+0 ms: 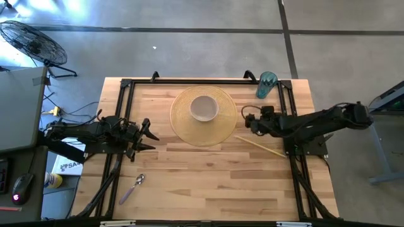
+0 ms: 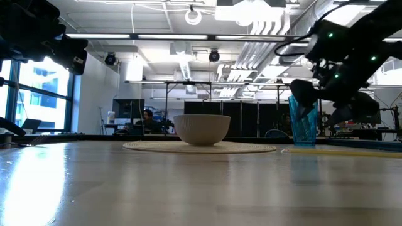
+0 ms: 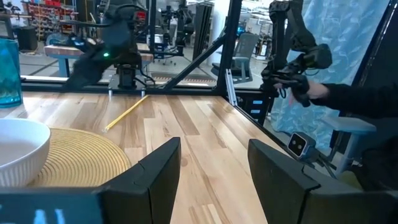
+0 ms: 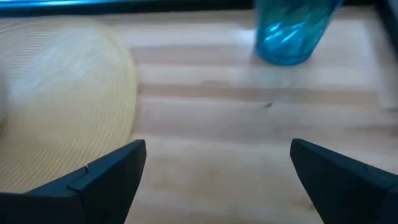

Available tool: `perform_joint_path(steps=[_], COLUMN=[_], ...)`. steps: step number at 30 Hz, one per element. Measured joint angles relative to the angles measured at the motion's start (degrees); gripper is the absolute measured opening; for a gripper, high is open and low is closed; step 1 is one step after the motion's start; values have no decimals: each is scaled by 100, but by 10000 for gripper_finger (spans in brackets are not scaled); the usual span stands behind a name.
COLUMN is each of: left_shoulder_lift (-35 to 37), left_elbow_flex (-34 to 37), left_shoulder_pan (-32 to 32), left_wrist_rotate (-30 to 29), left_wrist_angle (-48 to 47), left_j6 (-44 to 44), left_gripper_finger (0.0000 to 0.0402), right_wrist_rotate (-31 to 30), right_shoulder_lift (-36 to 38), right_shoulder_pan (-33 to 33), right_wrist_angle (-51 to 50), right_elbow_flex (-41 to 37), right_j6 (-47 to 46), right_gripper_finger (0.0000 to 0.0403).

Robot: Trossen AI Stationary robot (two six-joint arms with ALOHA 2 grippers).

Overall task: Pick & Place Utensil
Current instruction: Put the blue cup into the top right of the white bowl on the brown mat

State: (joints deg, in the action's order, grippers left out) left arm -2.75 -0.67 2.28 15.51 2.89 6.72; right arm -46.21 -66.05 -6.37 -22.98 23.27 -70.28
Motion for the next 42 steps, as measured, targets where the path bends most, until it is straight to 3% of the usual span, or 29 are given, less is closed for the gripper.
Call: perform_joint_path(steps=[6, 14, 26, 33, 42], left_shoulder_lift=[0, 0, 1, 1, -1], left_elbow_flex=[0, 0, 0, 0, 0], left_shoulder_pan=[0, 0, 0, -2, -2], left_wrist_rotate=[-2, -4, -9, -28, -26], left_wrist_angle=[-1, -1, -1, -1, -1], left_j6=[0, -1, -2, 0, 0], left_gripper_finger=[186, 186, 186, 186, 186], right_wrist_rotate=[-92, -54, -148, -727, -121], right_shoulder_lift=[-167, -610, -1334, -1575, -1577], right_shoulder_pan=[-903, -1493, -2036, -2078, -2747], right_wrist_angle=[230, 1328, 2456, 3315, 4465], right_elbow_flex=[0, 2, -93, -471, -776], right_j6=[590, 1689, 1930, 2130, 2760], right_gripper_finger=[381, 390, 400, 400, 400])
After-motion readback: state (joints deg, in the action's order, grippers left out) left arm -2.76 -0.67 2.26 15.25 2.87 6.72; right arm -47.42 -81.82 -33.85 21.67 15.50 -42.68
